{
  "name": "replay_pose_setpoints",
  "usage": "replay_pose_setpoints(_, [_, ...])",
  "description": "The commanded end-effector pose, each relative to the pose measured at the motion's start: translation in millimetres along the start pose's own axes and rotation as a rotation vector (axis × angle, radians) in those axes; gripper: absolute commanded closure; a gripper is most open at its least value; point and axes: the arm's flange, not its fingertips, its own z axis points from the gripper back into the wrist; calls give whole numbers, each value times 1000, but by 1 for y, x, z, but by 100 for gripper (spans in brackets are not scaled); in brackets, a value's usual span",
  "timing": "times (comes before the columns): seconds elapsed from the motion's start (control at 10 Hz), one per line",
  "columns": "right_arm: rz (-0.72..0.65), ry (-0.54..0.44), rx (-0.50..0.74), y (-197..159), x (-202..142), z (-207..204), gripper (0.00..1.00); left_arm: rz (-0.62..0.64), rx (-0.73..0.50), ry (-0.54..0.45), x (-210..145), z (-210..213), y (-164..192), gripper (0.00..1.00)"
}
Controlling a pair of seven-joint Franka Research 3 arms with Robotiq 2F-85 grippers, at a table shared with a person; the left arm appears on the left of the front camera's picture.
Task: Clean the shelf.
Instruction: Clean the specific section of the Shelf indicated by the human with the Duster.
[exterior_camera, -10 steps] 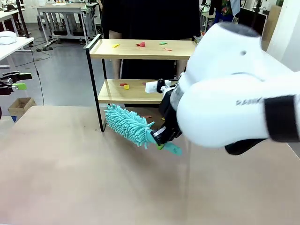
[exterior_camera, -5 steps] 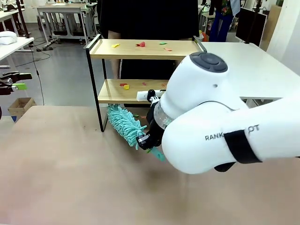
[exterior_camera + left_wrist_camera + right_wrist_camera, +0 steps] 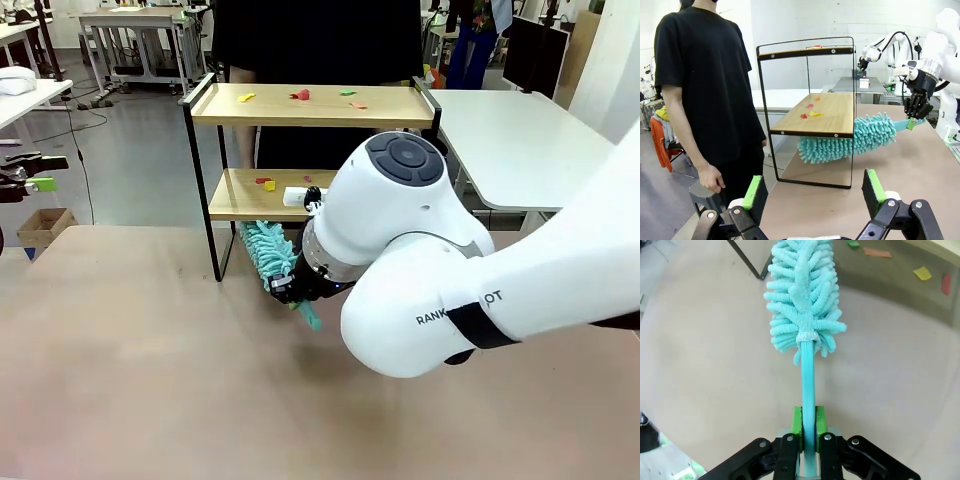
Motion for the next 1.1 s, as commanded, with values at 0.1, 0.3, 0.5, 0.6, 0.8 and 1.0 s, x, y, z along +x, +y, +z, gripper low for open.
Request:
replay_pose_setpoints(0.1, [-55, -27, 1, 36, 25, -46, 87, -5, 1, -2, 3, 0, -1, 0])
replay_pose_setpoints(0.3, [-86, -44, 6, 47, 39, -62, 87, -5, 1, -2, 3, 0, -1, 0])
replay_pose_setpoints(0.5, [-105, -31, 11, 55, 47, -76, 87, -5, 1, -2, 3, 0, -1, 0])
replay_pose_setpoints(0.6, [-114, -24, 9, 57, 48, -83, 87, -5, 1, -2, 3, 0, -1, 0])
replay_pose_setpoints(0.8, [-136, -17, -6, 58, 48, -99, 87, -5, 1, -2, 3, 0, -1, 0])
replay_pose_setpoints(1.0, [-155, -5, -19, 58, 45, -109, 87, -5, 1, -2, 3, 0, -1, 0])
